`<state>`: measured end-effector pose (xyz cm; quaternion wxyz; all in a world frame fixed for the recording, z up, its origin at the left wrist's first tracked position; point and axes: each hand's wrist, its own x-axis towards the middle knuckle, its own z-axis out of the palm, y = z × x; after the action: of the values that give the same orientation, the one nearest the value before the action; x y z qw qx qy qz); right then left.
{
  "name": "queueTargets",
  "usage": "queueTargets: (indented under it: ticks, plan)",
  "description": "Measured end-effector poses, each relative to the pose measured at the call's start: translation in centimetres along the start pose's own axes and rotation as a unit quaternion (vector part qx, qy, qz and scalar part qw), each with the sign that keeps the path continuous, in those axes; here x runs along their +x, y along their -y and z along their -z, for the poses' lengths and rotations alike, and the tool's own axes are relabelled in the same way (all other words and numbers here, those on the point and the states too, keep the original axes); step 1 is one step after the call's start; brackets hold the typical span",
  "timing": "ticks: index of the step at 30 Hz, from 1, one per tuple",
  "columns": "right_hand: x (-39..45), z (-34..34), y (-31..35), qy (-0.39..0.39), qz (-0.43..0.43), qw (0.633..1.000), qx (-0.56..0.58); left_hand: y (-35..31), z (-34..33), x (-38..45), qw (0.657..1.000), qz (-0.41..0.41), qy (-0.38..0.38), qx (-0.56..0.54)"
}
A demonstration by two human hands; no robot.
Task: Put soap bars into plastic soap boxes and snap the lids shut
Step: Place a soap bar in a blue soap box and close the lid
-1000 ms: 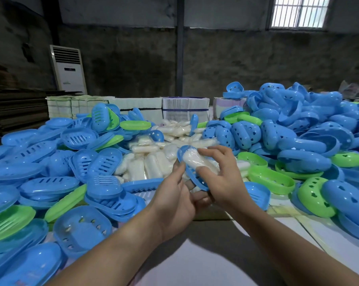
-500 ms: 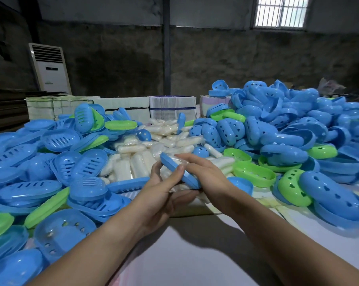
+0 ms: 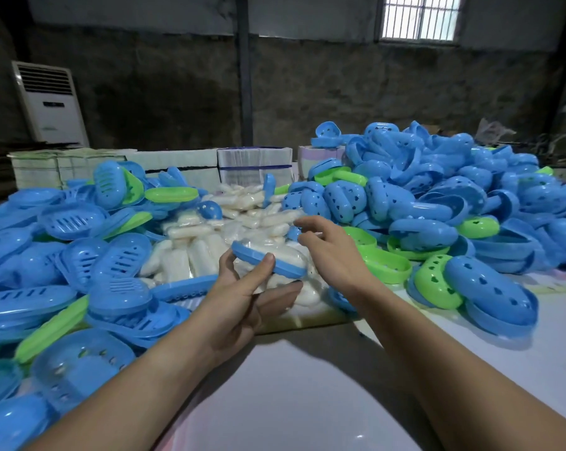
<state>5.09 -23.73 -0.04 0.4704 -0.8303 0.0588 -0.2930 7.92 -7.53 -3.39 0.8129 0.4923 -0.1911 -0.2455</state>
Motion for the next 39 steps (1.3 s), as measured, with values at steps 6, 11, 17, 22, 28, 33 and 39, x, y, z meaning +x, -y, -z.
queueTargets:
  ticks: [6,11,17,22,28,33,39]
  plan:
    - [3.2,3.6,-3.5,-0.090,-0.048,0.918,-0.382,0.1,-0.2,0.0,1.000,0.006,0.011,0.007]
    - [4.7,8.1,-6.2,-0.145,-0.106,0.827,-0.532,0.2,-0.4,0.0,1.000,0.019,0.017,-0.003]
    - [5.4,9.1,-7.4,-0.151,-0.098,0.810,-0.558,0.5,-0.1,0.2,0.999,0.016,0.019,-0.025]
    - [5.1,9.9,-7.9,-0.133,-0.138,0.800,-0.568,0.6,0.1,0.1,1.000,0.013,0.019,-0.020]
    - [5.0,9.7,-7.7,-0.145,-0.114,0.810,-0.557,0.4,-0.1,-0.2,1.000,0.013,0.014,-0.023]
    - [4.6,7.8,-6.1,-0.181,0.000,0.856,-0.484,0.4,-0.3,-0.1,0.999,0.013,0.019,-0.031]
    - [2.8,3.5,-3.0,-0.104,0.157,0.906,-0.380,0.8,-0.5,-0.2,0.999,-0.001,0.030,-0.023]
